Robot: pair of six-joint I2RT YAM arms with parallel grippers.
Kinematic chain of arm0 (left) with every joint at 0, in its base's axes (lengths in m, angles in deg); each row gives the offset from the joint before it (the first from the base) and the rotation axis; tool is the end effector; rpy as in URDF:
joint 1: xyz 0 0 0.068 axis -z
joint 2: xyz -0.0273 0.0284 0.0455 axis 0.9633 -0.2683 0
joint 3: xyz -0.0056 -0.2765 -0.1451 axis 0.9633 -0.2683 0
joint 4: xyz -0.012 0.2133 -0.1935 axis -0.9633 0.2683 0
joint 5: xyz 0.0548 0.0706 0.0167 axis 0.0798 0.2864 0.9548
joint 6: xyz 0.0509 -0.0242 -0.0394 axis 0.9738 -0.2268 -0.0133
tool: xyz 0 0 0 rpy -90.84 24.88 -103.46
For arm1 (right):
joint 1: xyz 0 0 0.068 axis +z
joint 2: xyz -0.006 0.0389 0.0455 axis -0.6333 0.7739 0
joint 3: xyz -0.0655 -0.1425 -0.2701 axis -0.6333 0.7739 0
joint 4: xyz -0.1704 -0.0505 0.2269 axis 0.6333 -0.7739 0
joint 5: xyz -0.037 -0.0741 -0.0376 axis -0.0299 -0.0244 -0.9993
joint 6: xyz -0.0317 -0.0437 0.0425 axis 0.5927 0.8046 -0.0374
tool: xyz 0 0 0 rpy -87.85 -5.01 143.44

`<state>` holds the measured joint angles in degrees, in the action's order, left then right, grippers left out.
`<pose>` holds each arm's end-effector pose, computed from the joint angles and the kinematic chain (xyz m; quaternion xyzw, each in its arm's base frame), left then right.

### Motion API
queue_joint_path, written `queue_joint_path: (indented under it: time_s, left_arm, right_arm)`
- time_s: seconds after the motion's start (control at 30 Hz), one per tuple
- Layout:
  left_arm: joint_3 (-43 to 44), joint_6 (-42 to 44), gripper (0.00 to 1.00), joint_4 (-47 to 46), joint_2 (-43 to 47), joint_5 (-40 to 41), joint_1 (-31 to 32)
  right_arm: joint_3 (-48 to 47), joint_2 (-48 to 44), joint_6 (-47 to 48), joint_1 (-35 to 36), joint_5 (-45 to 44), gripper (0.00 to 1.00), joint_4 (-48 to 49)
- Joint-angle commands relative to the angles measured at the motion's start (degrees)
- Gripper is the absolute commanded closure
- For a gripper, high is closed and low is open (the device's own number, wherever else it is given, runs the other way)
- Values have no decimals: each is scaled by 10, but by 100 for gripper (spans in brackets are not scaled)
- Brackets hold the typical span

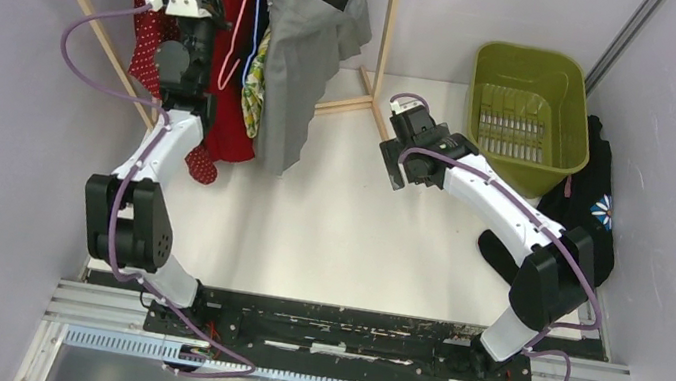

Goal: Remove the skirt from the hanger
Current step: Pick up the hanger from the clothesline.

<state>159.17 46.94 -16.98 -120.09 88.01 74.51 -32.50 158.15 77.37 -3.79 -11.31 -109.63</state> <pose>0.4088 0.0001 0.4765 -0.0077 0.4323 -0.0054 0.9017 0.3370 0.2110 0.3129 -0.1609 0.9243 -0.0961 0.3326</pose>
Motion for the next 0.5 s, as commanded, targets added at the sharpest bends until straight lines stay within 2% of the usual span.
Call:
queue_joint_path:
  time_s: [0.0, 0.2, 0.47]
  left_arm:
    - [-36, 6, 97, -54, 85, -17, 0]
    - [-113, 48, 97, 39, 183, -12, 0]
    - [-103, 134, 97, 303, 304, 3, -4]
  right_arm:
    - [-3, -8, -7, -2, -3, 0, 21]
    - [-3, -8, -10, -1, 9, 0, 21]
    - [-8, -19, -6, -1, 16, 0, 14]
